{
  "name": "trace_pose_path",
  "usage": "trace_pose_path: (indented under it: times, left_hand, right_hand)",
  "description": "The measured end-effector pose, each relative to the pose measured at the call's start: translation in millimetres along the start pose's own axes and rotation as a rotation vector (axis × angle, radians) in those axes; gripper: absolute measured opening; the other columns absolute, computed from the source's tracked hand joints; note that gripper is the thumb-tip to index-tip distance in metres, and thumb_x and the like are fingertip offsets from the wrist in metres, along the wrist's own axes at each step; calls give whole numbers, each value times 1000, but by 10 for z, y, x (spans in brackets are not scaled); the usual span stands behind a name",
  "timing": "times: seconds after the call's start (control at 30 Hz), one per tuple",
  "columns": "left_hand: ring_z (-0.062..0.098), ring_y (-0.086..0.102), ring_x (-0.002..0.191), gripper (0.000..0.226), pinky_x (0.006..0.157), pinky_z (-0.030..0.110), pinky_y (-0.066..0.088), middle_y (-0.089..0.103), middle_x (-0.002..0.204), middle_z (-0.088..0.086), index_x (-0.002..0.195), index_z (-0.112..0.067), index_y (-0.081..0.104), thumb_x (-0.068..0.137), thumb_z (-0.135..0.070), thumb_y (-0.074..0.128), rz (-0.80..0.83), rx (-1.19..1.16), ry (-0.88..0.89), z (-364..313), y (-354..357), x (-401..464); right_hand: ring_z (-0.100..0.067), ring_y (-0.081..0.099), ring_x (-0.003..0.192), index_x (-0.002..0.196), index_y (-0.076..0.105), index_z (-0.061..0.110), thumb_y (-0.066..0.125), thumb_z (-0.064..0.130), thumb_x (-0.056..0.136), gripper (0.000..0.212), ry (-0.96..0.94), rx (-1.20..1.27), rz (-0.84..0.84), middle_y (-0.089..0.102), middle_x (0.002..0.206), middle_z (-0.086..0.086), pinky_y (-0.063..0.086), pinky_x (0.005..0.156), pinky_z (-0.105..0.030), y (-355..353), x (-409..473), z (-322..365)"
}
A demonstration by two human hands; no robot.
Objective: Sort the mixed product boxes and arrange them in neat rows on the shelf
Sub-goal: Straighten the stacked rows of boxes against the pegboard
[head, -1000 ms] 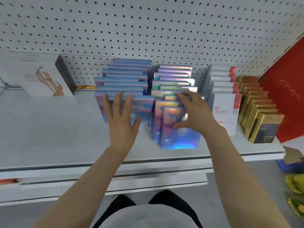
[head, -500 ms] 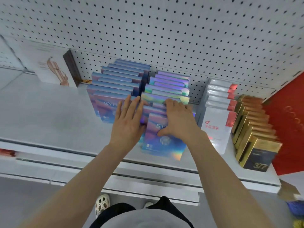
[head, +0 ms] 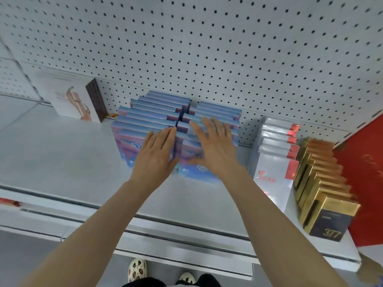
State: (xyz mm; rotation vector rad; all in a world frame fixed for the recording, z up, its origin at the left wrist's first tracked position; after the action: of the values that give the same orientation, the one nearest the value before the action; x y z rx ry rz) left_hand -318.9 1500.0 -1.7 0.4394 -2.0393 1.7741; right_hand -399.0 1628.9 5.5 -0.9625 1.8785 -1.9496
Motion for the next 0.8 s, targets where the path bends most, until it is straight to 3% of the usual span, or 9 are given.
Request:
trace_pose_path:
  times: [0.1, 0.17, 0.27, 0.37, 0.43, 0.53, 0.6, 0.67, 0.8]
  left_hand:
    - [34, 44, 133, 63, 115, 51, 28, 50, 141, 16, 142, -2, 44, 96, -46, 42, 9, 6, -29, 253, -54, 126]
    - [36, 42, 135, 64, 115, 53, 26, 48, 143, 18, 141, -2, 45, 98, -47, 32, 48, 29, -58, 486, -46, 255]
    - [37, 34, 140, 63, 117, 52, 19, 42, 148, 19, 142, -5, 44, 99, -50, 32, 115, 45, -136, 853, -36, 542]
    - [35, 20, 146, 67, 119, 47, 14, 24, 157, 17, 151, -12, 28, 99, -52, 34, 271, 67, -261, 1222, 47, 857]
    - [38, 25, 142, 73, 116, 49, 24, 22, 157, 20, 153, -12, 21, 97, -57, 35, 387, 7, -359, 1448, 171, 1011]
    - [38, 43, 129, 79, 101, 43, 38, 35, 149, 20, 151, -7, 18, 95, -59, 38, 575, -169, -489, 1647, 374, 1147]
    - [35, 47, 125, 74, 97, 39, 40, 42, 144, 18, 147, -4, 23, 96, -54, 43, 595, -215, -481, 1649, 401, 1234]
    - [33, 47, 125, 69, 97, 37, 39, 44, 144, 17, 146, -3, 27, 97, -48, 47, 586, -240, -447, 1598, 390, 1278]
    - [32, 40, 134, 76, 106, 36, 33, 34, 152, 15, 153, -5, 12, 98, -44, 48, 558, -331, -404, 1524, 439, 1241]
  right_hand:
    - [-36, 25, 146, 150, 38, 25, 31, 80, 80, 90, 90, 167, 68, 37, 154, -9, 17, 118, -54, 29, 62, -89]
    - [-31, 24, 147, 152, 33, 23, 16, 74, 87, 84, 229, 252, 24, 35, 156, -10, 18, 119, -49, -25, 145, -285]
    - [-35, 29, 143, 153, 29, 14, 30, 61, 99, 72, 469, 273, -40, 35, 152, -23, 24, 117, -47, -52, 322, -702]
    - [-41, 28, 142, 154, 20, 9, 35, 57, 100, 74, 674, 308, 98, 27, 153, -30, 26, 115, -47, 110, 475, -1018]
    - [-43, 30, 139, 155, 14, 5, 34, 59, 99, 80, 731, 352, 200, 22, 154, -30, 30, 112, -47, 220, 540, -1088]
    - [-44, 25, 142, 155, 5, -1, 34, 58, 100, 86, 768, 394, 269, 9, 158, -30, 29, 113, -46, 295, 589, -1091]
    - [-43, 26, 141, 154, 5, -1, 32, 56, 101, 83, 764, 358, 288, 10, 157, -30, 29, 113, -46, 310, 612, -1073]
    - [-43, 31, 138, 154, 10, 0, 30, 52, 103, 76, 693, 326, 295, 16, 155, -30, 31, 111, -46, 344, 682, -1001]
    - [-41, 35, 136, 154, 20, 6, 30, 48, 104, 66, 577, 285, 331, 24, 153, -26, 35, 108, -47, 419, 817, -798]
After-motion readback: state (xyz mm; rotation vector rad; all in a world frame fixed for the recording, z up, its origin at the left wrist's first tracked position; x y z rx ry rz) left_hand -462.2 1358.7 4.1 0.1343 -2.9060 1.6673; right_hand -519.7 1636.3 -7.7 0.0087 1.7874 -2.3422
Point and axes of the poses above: each hand's wrist, its own x-axis towards the middle knuckle, its own y-axis out of the palm, z = x × y, the point moved 8 cm from there along x, towards the middle knuckle
